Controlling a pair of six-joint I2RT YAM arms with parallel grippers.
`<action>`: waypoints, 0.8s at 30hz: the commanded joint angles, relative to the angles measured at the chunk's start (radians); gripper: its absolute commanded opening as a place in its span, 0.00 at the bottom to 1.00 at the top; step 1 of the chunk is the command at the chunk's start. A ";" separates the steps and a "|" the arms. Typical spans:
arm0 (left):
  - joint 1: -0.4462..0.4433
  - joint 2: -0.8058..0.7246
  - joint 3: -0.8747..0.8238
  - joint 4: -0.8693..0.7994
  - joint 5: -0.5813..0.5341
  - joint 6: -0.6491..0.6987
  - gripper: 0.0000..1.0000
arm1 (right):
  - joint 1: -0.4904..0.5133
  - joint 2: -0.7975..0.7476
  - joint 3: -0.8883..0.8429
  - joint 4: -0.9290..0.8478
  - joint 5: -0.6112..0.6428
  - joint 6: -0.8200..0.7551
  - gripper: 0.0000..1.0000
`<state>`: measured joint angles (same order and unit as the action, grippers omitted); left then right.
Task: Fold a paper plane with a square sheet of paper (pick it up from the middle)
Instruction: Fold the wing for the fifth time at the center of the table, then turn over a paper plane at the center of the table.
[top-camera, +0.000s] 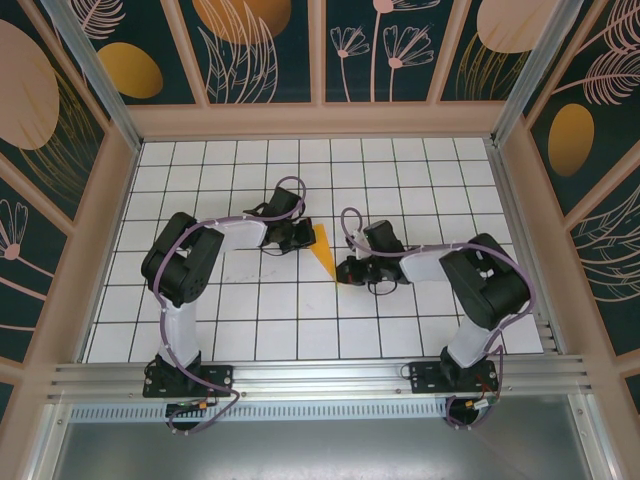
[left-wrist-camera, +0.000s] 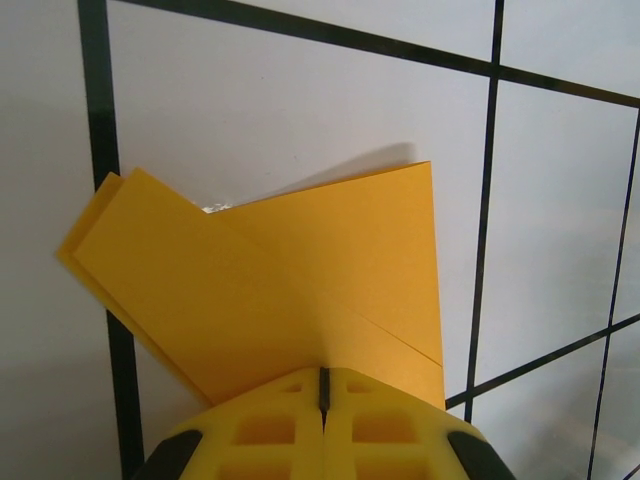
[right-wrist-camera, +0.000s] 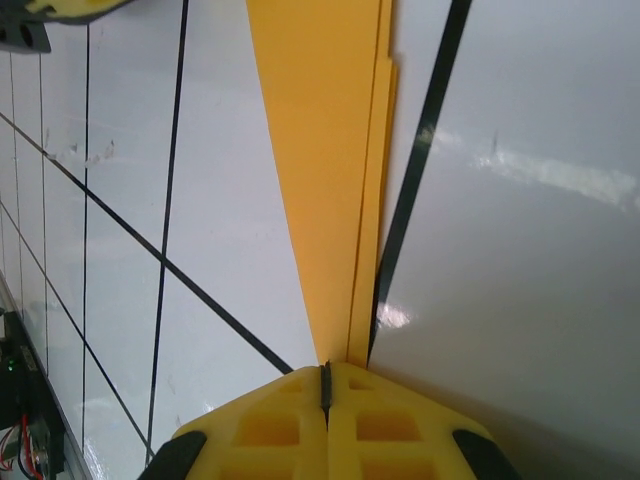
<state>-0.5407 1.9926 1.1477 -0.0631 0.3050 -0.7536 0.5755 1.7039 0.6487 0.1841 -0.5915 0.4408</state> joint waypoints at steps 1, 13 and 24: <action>0.017 0.095 -0.024 -0.120 -0.172 0.000 0.05 | 0.005 0.002 -0.075 -0.282 0.023 -0.036 0.01; 0.012 -0.055 0.126 -0.118 -0.061 0.003 0.27 | -0.021 -0.207 0.100 -0.290 0.222 0.063 0.25; -0.101 -0.112 0.185 -0.349 -0.321 -0.083 0.49 | -0.126 -0.305 0.053 -0.214 0.378 0.152 0.63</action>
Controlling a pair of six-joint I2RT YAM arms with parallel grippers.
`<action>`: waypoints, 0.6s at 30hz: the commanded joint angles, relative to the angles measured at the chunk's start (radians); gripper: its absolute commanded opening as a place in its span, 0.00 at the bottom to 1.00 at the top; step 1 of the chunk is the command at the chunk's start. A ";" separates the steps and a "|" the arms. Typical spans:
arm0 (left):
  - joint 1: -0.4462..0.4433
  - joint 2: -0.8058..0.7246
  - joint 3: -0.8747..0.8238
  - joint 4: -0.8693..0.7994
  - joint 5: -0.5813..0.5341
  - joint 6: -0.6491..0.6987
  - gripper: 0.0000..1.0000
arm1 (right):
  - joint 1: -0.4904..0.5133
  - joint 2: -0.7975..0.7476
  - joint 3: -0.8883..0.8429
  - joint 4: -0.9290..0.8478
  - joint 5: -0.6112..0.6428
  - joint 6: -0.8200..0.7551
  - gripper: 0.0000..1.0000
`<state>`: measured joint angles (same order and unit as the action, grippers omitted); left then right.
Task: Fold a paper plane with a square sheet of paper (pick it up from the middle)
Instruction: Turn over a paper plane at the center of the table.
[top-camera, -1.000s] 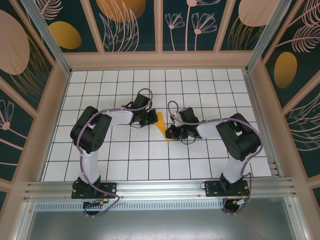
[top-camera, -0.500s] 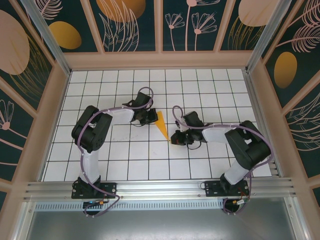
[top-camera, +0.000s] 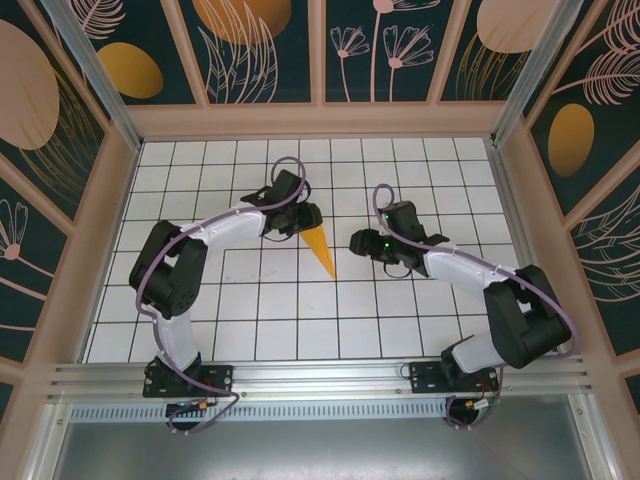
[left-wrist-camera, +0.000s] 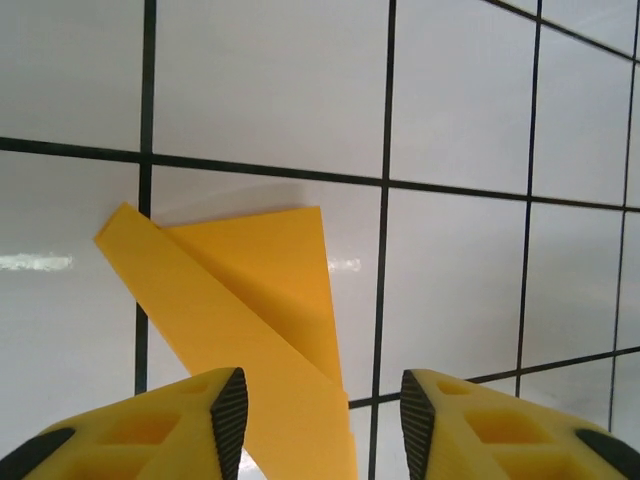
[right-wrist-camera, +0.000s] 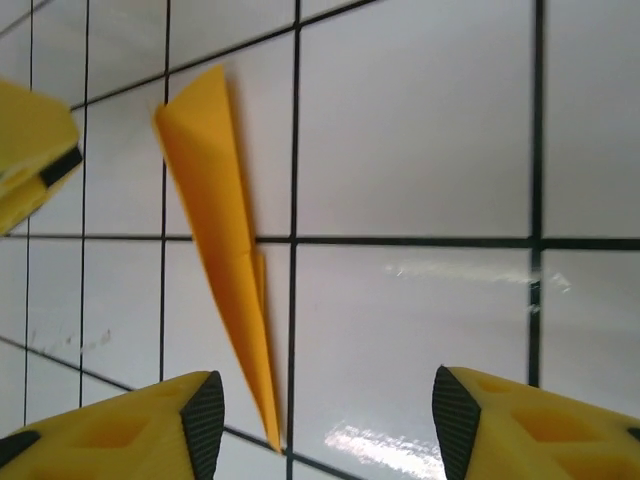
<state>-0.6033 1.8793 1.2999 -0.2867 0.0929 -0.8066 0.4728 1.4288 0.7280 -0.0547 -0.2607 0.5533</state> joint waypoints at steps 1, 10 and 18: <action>-0.049 0.011 0.044 -0.142 -0.121 -0.034 0.50 | -0.034 -0.034 -0.036 0.033 0.044 0.047 0.64; -0.133 0.182 0.247 -0.291 -0.244 0.010 0.53 | -0.067 -0.039 -0.067 0.041 0.043 0.059 0.69; -0.142 0.225 0.275 -0.371 -0.307 0.024 0.49 | -0.072 -0.034 -0.072 0.037 0.049 0.062 0.68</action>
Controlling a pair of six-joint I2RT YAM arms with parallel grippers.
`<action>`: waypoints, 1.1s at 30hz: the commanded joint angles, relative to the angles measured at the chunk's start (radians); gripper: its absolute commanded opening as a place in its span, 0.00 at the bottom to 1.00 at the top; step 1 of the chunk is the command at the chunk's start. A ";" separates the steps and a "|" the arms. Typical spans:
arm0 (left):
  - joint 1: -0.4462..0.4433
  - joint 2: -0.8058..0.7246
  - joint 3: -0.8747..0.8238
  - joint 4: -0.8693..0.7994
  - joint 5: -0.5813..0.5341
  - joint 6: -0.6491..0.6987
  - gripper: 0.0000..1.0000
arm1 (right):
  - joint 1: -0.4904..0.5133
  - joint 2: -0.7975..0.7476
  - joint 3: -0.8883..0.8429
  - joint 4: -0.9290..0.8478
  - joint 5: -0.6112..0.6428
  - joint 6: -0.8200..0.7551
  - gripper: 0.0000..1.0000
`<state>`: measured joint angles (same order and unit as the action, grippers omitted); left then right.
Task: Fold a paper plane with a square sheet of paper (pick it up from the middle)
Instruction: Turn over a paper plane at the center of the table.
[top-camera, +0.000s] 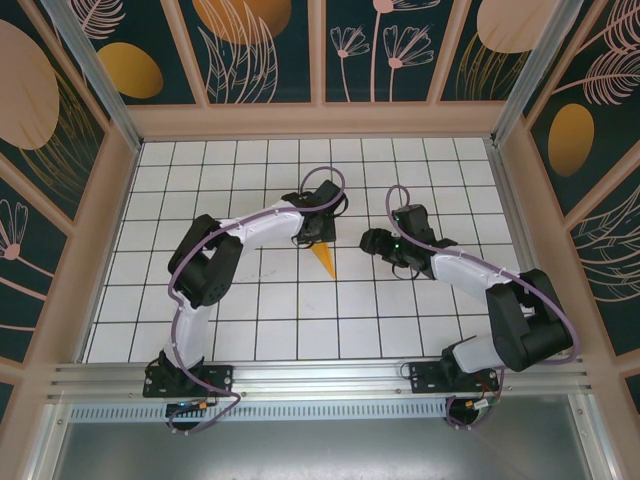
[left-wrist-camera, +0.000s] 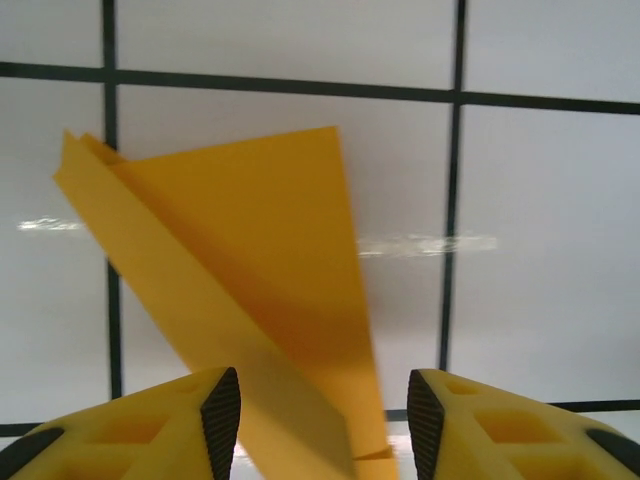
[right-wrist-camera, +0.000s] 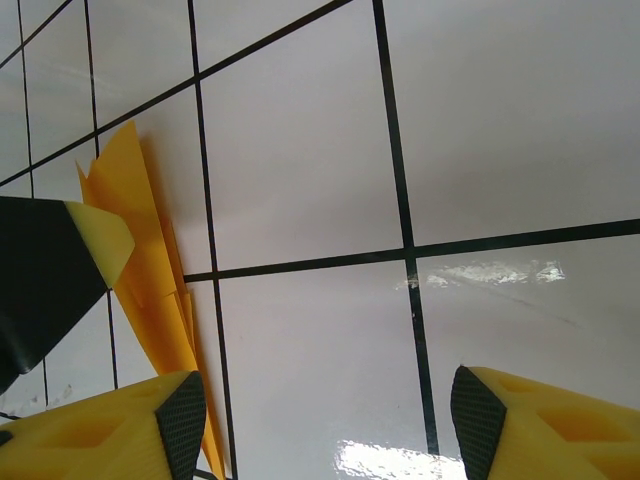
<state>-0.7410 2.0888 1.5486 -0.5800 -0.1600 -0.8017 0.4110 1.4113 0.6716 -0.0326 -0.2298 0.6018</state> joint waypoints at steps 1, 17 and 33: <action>-0.004 0.013 0.023 -0.081 -0.060 0.017 0.48 | -0.011 -0.014 -0.014 0.013 0.020 0.013 0.69; -0.004 -0.060 -0.056 -0.014 -0.078 -0.041 0.26 | -0.011 0.004 -0.007 0.007 0.014 0.029 0.68; -0.004 -0.244 -0.097 0.177 -0.004 0.037 0.00 | -0.027 -0.049 -0.014 0.026 0.012 0.047 0.68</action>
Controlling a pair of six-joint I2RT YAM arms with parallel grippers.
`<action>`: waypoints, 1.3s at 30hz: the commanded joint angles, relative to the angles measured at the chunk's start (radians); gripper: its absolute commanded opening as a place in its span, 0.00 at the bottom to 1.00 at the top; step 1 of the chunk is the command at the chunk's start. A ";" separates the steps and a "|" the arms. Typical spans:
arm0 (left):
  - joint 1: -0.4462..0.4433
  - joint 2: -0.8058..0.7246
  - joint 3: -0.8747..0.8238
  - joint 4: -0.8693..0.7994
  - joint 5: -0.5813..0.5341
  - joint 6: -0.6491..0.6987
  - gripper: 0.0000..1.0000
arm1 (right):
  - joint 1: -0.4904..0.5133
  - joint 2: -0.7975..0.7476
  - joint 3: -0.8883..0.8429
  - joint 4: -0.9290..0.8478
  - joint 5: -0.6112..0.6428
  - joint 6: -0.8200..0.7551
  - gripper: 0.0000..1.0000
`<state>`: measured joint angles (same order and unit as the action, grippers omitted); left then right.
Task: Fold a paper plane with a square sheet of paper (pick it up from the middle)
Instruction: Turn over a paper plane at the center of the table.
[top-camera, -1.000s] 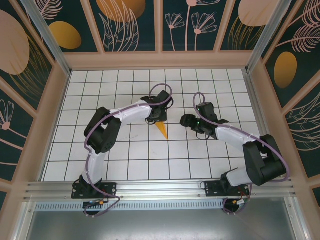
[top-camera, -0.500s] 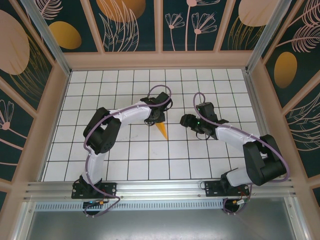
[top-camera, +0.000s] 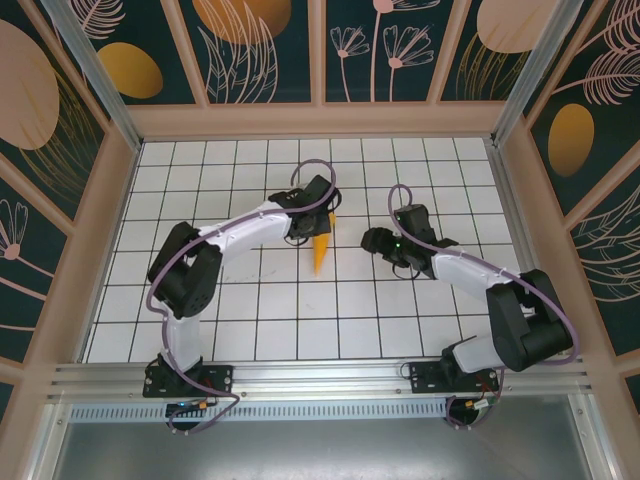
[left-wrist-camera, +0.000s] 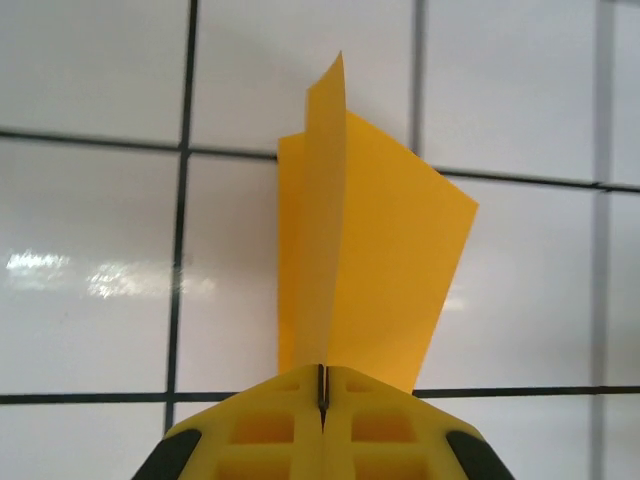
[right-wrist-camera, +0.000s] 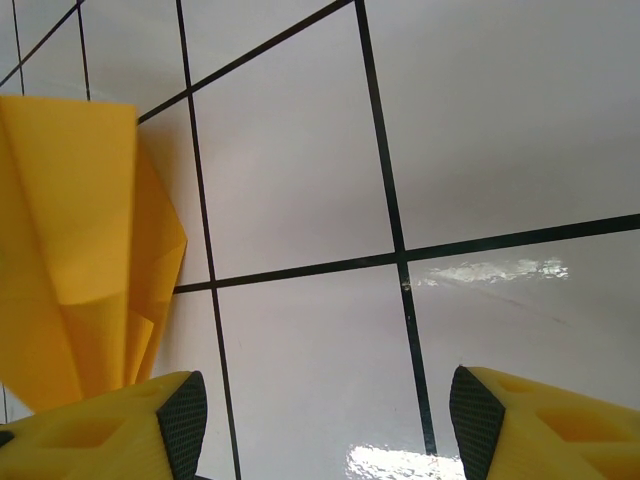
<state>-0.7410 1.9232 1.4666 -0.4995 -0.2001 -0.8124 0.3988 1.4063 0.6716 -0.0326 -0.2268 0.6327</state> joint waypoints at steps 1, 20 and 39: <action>-0.003 -0.098 -0.027 0.134 0.058 0.058 0.00 | -0.023 -0.054 -0.019 0.034 0.001 0.022 0.69; 0.046 0.026 -0.235 0.612 0.454 -0.013 0.00 | -0.080 -0.137 -0.110 0.186 -0.169 0.076 0.63; 0.091 0.033 -0.426 0.780 0.533 -0.105 0.00 | 0.135 0.081 0.055 0.152 -0.100 0.062 0.35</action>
<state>-0.6559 1.9476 1.0576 0.2382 0.3264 -0.9039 0.5240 1.4616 0.6926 0.1341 -0.3664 0.7021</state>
